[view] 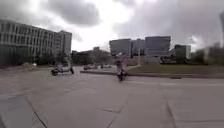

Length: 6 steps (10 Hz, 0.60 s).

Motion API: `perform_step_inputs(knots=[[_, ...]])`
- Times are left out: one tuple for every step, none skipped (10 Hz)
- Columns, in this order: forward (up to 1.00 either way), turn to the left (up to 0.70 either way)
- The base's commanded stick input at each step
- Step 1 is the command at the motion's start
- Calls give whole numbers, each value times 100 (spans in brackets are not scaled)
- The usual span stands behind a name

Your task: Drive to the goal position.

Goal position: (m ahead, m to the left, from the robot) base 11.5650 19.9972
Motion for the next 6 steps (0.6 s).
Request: perform_step_inputs(knots=[[85, 34], [85, 34], [85, 34], [85, 34], [85, 34], [85, 34]])
